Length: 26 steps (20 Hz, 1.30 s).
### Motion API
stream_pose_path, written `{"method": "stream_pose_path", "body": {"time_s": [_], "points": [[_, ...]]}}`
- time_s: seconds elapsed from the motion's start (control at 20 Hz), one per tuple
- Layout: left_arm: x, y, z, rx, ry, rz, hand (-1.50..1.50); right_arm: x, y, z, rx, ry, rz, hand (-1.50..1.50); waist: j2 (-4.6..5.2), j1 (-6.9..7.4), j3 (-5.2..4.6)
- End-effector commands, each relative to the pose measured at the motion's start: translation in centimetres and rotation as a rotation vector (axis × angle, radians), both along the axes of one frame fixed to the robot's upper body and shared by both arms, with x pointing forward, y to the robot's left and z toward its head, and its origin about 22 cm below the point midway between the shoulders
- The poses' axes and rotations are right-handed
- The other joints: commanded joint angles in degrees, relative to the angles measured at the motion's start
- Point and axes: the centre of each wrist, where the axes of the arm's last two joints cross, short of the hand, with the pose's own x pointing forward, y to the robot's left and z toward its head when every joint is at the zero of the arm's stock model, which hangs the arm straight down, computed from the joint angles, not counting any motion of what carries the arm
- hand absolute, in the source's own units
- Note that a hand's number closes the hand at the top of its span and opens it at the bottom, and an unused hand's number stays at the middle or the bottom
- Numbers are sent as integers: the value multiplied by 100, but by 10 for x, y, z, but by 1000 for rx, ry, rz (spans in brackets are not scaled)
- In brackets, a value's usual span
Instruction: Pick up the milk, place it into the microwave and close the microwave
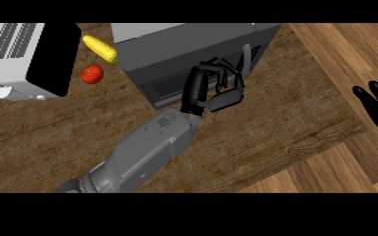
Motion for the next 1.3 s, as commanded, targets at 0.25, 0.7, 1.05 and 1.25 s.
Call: {"method": "stream_pose_path", "body": {"time_s": [0.25, 0.7, 1.05, 1.25], "points": [[17, 5, 4, -5, -6, 34, 150, 2, -6, 12, 12, -7, -3, -150, 81, -67, -1], [20, 4, 6, -25, -20, 52, 150, 3, -8, 22, 7, -8, 5, -150, 95, -128, 1], [19, 2, 6, -28, -42, 47, 150, 5, -8, 31, 1, -10, 51, -150, 93, -104, 7], [19, 2, 5, -32, -39, 42, 150, 6, -7, 32, 2, -6, 102, -150, 117, -67, 13]]}}
